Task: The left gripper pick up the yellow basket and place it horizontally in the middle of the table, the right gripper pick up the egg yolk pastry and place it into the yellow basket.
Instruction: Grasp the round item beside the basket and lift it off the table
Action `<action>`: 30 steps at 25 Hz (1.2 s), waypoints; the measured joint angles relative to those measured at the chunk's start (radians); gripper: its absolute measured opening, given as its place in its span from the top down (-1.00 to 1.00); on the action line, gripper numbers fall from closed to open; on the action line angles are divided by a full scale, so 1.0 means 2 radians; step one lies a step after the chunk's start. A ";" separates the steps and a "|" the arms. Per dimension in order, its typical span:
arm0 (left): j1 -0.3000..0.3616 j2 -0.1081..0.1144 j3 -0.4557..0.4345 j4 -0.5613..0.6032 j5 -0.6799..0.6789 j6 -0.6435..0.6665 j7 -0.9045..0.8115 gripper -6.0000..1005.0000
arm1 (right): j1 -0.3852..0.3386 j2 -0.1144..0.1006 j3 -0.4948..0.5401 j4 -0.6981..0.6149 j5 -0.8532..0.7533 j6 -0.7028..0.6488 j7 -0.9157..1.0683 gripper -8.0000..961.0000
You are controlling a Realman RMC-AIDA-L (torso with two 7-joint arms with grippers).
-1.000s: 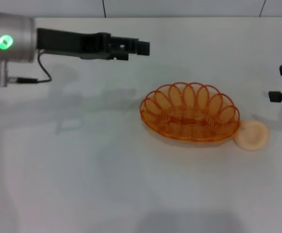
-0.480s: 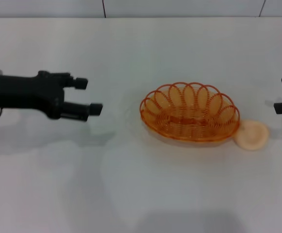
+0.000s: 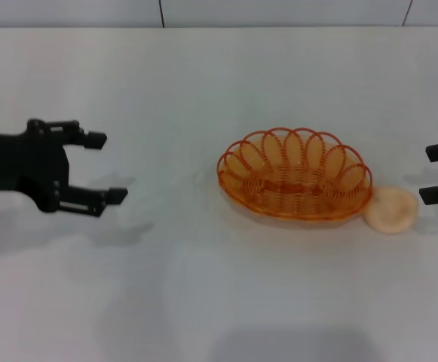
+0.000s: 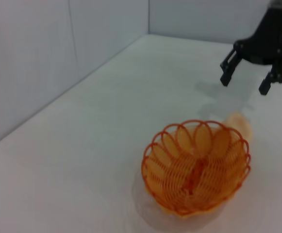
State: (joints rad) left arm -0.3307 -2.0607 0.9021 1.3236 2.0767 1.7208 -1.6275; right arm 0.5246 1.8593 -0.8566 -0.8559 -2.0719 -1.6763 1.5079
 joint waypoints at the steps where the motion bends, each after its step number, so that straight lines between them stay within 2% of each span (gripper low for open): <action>1: 0.003 -0.003 0.000 0.000 0.004 0.000 0.007 -0.78 | 0.004 0.000 -0.001 0.001 -0.003 -0.003 0.001 -0.65; 4: 0.014 -0.011 0.005 -0.001 0.017 -0.005 0.028 -0.78 | 0.009 0.001 -0.005 0.004 -0.008 -0.004 0.004 -0.65; 11: 0.038 -0.012 0.059 0.000 0.016 -0.039 0.058 -0.78 | 0.017 0.006 -0.006 0.010 -0.012 -0.004 0.017 -0.65; 15: 0.037 -0.011 0.071 0.001 0.016 -0.048 0.066 -0.78 | 0.031 0.007 -0.007 0.028 -0.035 0.000 0.035 -0.65; 18: 0.037 -0.011 0.072 0.001 0.016 -0.047 0.068 -0.78 | 0.041 0.011 -0.007 0.034 -0.057 0.005 0.049 -0.66; 27: 0.035 -0.011 0.102 0.002 0.015 -0.051 0.065 -0.78 | 0.045 0.023 -0.018 0.035 -0.082 0.032 0.061 -0.62; 30: 0.035 -0.012 0.107 0.007 0.015 -0.052 0.065 -0.78 | 0.048 0.024 -0.022 0.036 -0.085 0.037 0.067 -0.60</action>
State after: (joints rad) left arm -0.2612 -2.0838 1.1153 1.3380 2.1075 1.6176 -1.4972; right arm 0.6215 1.9070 -0.9014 -0.7842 -2.2425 -1.6020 1.6422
